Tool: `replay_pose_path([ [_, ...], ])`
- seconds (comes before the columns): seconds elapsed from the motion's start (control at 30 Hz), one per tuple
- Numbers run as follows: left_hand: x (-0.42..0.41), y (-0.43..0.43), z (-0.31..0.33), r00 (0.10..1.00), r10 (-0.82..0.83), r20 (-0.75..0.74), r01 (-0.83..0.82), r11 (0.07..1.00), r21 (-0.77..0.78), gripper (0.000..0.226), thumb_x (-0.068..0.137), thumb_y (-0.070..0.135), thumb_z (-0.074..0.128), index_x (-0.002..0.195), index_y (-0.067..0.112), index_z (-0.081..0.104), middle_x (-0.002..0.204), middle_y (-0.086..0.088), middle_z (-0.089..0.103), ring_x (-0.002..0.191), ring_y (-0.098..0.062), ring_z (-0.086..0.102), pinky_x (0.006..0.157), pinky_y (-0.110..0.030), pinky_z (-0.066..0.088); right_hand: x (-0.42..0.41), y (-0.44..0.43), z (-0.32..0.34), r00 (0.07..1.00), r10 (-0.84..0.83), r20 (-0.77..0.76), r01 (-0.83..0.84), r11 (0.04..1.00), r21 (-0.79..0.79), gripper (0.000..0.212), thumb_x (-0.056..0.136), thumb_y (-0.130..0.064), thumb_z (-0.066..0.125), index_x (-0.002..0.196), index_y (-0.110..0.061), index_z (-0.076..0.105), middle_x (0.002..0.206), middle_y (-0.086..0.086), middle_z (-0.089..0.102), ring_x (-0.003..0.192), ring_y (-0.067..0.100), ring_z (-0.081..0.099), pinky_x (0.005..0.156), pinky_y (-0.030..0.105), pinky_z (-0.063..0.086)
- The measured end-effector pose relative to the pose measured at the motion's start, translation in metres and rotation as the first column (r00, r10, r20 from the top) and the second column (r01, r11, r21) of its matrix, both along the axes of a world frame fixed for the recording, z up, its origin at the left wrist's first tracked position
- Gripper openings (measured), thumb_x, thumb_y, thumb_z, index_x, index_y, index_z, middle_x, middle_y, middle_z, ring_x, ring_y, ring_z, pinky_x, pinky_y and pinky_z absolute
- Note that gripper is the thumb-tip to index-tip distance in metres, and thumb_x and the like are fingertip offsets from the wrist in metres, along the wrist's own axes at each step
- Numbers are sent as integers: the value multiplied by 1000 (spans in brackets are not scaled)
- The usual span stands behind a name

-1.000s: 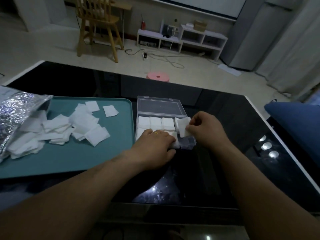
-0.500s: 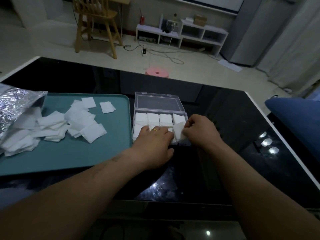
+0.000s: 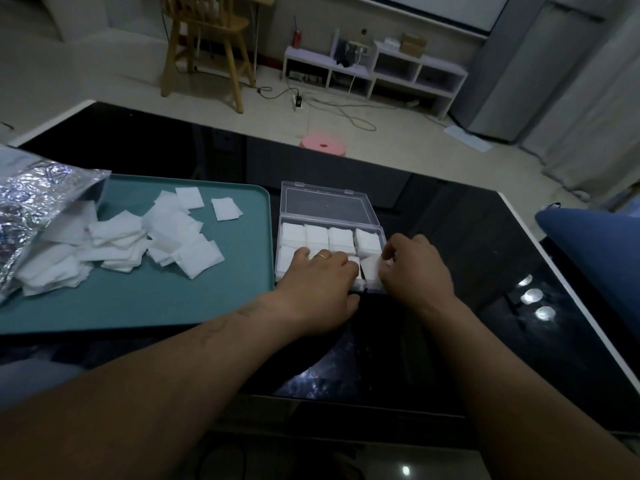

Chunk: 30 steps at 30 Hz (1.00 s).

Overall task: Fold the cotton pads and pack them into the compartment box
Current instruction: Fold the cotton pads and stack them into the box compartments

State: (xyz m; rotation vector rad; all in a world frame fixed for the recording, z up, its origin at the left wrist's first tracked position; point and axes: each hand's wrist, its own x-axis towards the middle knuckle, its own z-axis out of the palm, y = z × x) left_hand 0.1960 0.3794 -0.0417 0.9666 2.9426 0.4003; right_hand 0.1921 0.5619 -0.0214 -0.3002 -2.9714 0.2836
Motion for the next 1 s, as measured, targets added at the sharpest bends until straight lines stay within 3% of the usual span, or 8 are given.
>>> replay_pose_path([
  [0.17,-3,0,-1,1000,8,-25,-8,1000,19,42,97,48,45,129,22,54,132,-2,54,126,-26,49,112,-52,29,2,5,-4,1000,-6,-17,4,996,-94,8,94,-23,59,93,-23,67,98,2,65,87,24,62,75,41,56],
  [0.33,-4,1,-3,1000,4,-12,-4,1000,1,39,97,48,45,124,22,55,129,-2,54,124,-26,50,110,-53,30,-1,7,-1,990,-136,45,143,948,-283,11,89,-22,67,93,-26,58,92,-4,64,87,21,65,83,50,60],
  [0.43,-4,2,-3,1000,12,-15,-12,1000,0,39,98,48,45,125,22,55,129,-2,54,123,-26,50,110,-52,30,-4,3,-3,982,-163,93,182,948,-261,16,85,-21,70,92,-22,56,91,0,64,84,23,65,80,50,60],
  [0.6,-5,6,-4,998,26,-56,-23,998,51,40,99,48,43,127,23,55,130,-1,54,124,-25,49,109,-49,31,-3,7,-1,981,-168,96,188,950,-251,4,92,-22,59,95,-20,59,94,3,66,86,25,65,81,49,59],
  [0.73,-7,13,-9,998,35,-58,-32,998,47,41,98,49,44,127,24,58,130,-2,54,125,-26,48,108,-49,31,-5,0,0,984,-142,104,158,974,-162,19,90,-18,65,107,-15,55,98,6,64,88,29,66,80,51,60],
  [1.0,-8,15,-16,995,44,-94,-42,999,16,46,93,54,45,132,34,59,130,-2,51,124,-26,45,107,-49,31,-5,0,0,975,-154,158,187,956,-225,24,92,-22,63,112,-13,53,106,9,65,94,31,66,84,49,58],
])
